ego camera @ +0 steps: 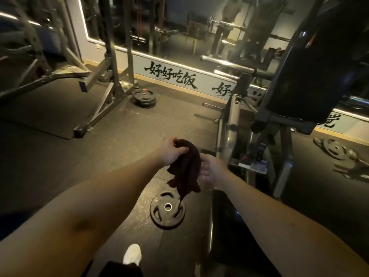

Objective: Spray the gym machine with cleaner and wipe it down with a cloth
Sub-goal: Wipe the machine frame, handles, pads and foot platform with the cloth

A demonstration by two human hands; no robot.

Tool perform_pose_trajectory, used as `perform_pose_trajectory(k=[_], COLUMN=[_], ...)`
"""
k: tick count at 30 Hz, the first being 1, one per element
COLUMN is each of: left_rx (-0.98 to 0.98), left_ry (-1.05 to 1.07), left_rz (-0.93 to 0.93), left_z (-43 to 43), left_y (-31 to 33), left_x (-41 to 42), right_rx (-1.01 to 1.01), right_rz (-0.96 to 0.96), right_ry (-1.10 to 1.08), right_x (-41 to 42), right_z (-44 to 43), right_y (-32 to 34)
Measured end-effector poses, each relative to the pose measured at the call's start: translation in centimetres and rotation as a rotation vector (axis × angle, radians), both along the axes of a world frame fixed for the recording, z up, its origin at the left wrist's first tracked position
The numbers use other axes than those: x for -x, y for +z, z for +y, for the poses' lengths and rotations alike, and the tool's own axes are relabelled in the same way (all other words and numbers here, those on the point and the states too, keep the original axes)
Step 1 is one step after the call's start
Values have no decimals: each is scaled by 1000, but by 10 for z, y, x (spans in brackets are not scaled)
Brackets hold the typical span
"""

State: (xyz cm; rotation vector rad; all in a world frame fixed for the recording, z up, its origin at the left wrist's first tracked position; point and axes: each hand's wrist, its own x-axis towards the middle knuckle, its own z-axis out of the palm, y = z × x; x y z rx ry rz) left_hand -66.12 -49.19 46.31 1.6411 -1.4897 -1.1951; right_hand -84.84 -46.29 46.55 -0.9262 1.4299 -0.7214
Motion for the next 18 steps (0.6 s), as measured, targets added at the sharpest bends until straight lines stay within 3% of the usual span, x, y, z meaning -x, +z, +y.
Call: perform_pose_trajectory(k=[5, 11, 18], left_rx=[84, 123, 162], left_ry=[-188, -448, -513], left_rz=[-18, -69, -3], left_z=[-106, -234, -357], left_y=[9, 37, 63], left_x=[4, 12, 43], right_rx=[27, 86, 192], right_rz=[159, 211, 163], right_ry=[107, 9, -113], right_x=[-2, -7, 17], right_z=[-85, -184, -280], right_y=[0, 17, 48])
